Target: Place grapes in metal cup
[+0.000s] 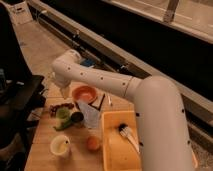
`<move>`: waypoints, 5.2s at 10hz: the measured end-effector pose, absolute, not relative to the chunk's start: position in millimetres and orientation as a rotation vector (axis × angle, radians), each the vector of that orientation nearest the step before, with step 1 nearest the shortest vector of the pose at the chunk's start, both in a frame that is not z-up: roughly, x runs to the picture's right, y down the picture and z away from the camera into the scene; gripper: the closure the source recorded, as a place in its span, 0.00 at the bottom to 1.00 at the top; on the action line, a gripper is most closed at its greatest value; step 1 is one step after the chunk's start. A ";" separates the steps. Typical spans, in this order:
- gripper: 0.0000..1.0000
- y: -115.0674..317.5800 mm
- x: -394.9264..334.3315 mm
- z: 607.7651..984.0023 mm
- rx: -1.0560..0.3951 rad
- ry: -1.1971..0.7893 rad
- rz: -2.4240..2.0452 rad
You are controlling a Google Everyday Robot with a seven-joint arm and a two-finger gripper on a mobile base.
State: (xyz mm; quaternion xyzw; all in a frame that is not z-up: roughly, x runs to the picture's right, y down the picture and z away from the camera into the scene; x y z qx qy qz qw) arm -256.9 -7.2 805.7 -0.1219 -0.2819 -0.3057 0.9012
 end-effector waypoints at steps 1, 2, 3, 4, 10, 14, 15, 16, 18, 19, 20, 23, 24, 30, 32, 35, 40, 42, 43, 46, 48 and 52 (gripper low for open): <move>0.20 -7.8 -255.4 806.1 -0.252 -0.582 -0.631; 0.20 -7.7 -255.6 806.0 -0.252 -0.582 -0.631; 0.20 -8.0 -256.3 805.9 -0.252 -0.582 -0.632; 0.20 -8.1 -256.7 807.2 -0.256 -0.576 -0.643; 0.20 -11.4 -276.9 835.4 -0.298 -0.552 -0.707; 0.20 11.3 -268.8 842.9 -0.333 -0.559 -0.667; 0.20 20.5 -267.6 847.5 -0.349 -0.566 -0.651; 0.20 26.6 -267.1 851.1 -0.359 -0.570 -0.643; 0.20 37.0 -267.9 858.0 -0.378 -0.583 -0.625; 0.20 40.9 -268.3 861.2 -0.387 -0.589 -0.616; 0.20 44.4 -268.5 863.9 -0.396 -0.594 -0.610; 0.20 63.1 -268.0 868.0 -0.423 -0.633 -0.558; 0.20 62.8 -269.7 866.9 -0.423 -0.636 -0.558; 0.20 73.8 -275.3 885.7 -0.473 -0.602 -0.569; 0.20 89.5 -271.1 899.6 -0.517 -0.599 -0.550; 0.30 102.6 -268.5 907.8 -0.566 -0.601 -0.518; 0.80 104.0 -270.3 907.5 -0.575 -0.585 -0.506; 0.98 99.9 -271.7 904.1 -0.556 -0.598 -0.493; 1.00 94.9 -269.7 901.6 -0.532 -0.619 -0.471; 1.00 58.4 -269.3 878.2 -0.426 -0.686 -0.426; 1.00 26.5 -262.0 860.4 -0.349 -0.713 -0.406; 1.00 -11.4 -223.6 818.8 -0.242 -0.726 -0.399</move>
